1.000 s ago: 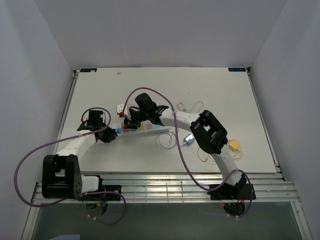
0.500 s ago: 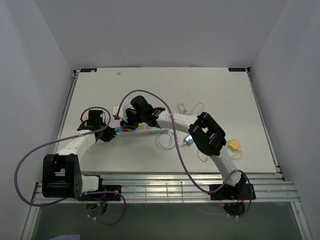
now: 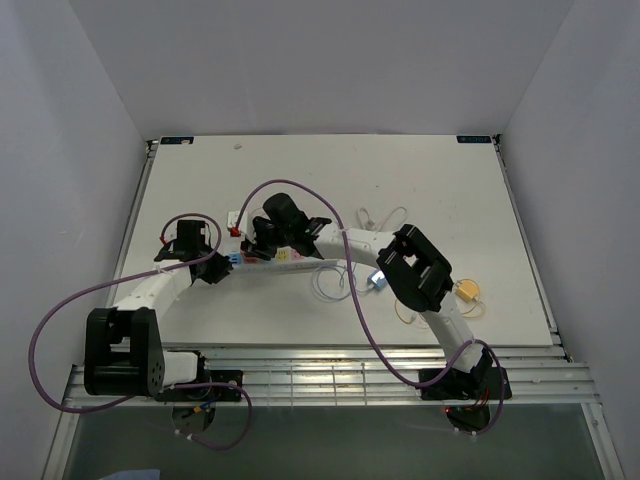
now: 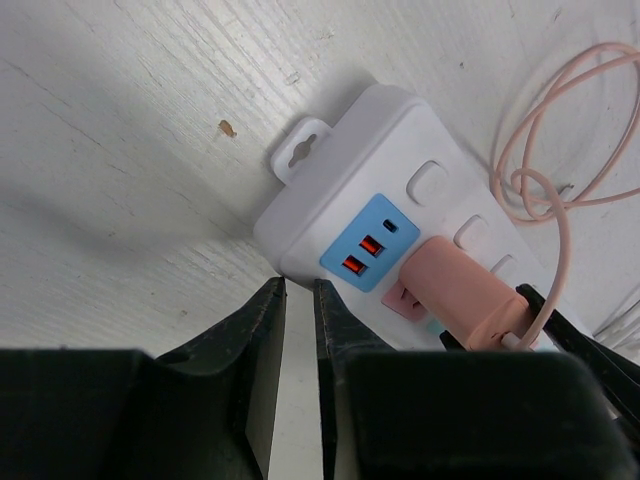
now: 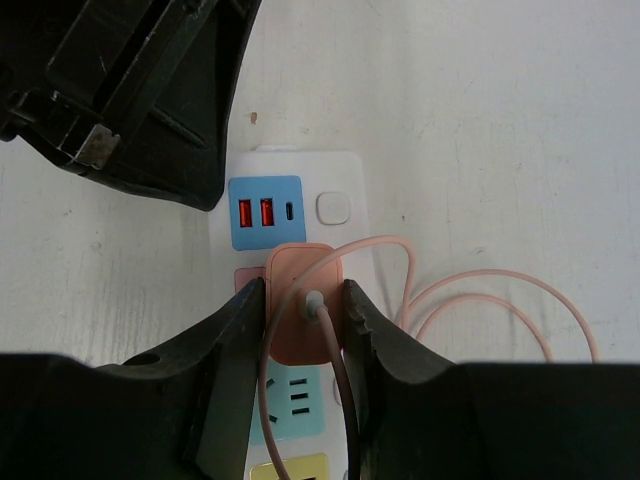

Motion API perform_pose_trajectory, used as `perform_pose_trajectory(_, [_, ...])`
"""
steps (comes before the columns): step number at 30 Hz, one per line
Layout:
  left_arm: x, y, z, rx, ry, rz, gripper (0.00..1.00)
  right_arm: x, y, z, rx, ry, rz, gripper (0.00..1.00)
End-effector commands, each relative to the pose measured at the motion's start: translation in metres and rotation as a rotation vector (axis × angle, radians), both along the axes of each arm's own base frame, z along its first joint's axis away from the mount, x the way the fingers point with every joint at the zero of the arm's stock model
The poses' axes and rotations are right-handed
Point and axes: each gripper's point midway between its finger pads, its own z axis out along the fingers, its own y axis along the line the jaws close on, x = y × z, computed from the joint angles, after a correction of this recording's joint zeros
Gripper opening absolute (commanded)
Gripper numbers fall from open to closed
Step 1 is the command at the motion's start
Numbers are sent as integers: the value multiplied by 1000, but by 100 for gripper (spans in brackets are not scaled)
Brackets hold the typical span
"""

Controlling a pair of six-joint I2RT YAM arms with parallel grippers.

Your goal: Insert the plug

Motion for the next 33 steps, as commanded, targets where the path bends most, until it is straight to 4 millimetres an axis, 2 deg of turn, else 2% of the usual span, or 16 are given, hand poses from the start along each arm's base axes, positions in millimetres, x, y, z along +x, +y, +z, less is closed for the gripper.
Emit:
perform_pose_trajectory(1, [-23,6,-16,34,97,3,29,-66,-91,-153,-477,314,-72,8])
perform_pose_trajectory(4, [-20,5,-9,28,73,1,30,-58,-84,-139,-440,282,-92,9])
perform_pose_trajectory(9, [-12,4,14,26,12,-4,33,-46,-68,-104,-361,247,-121,21])
perform_pose_trajectory(15, [1,7,63,37,-104,8,45,-25,-42,-53,-239,212,-179,34])
perform_pose_trajectory(16, [2,7,70,36,-116,8,48,-22,-39,-43,-221,204,-187,40])
perform_pose_trajectory(18, [3,7,92,37,-165,8,52,-19,-31,-24,-179,196,-196,45])
perform_pose_trajectory(19, [1,8,97,42,-171,9,60,-17,-30,-11,-159,186,-201,54])
perform_pose_trajectory(20, [1,9,107,44,-193,13,65,-16,-29,-2,-140,185,-210,57])
perform_pose_trajectory(21, [-1,10,117,48,-222,12,73,-15,-28,6,-123,178,-214,70])
perform_pose_trajectory(22, [-4,10,122,50,-230,10,88,-14,-28,25,-88,168,-219,76])
perform_pose_trajectory(23, [-5,10,131,50,-251,9,96,-15,-28,34,-68,165,-224,78])
perform_pose_trajectory(24, [-8,10,141,49,-280,5,98,-18,-29,37,-58,173,-226,91])
perform_pose_trajectory(26, [-15,10,152,56,-294,-8,98,-20,-33,67,-5,161,-240,96])
perform_pose_trajectory(27, [-15,9,165,58,-323,-16,98,-22,-36,75,13,171,-254,90])
perform_pose_trajectory(32, [-28,7,210,93,-411,-92,98,-36,-65,132,125,175,-318,90])
perform_pose_trajectory(33, [-29,5,223,93,-438,-111,98,-41,-73,157,169,159,-322,90])
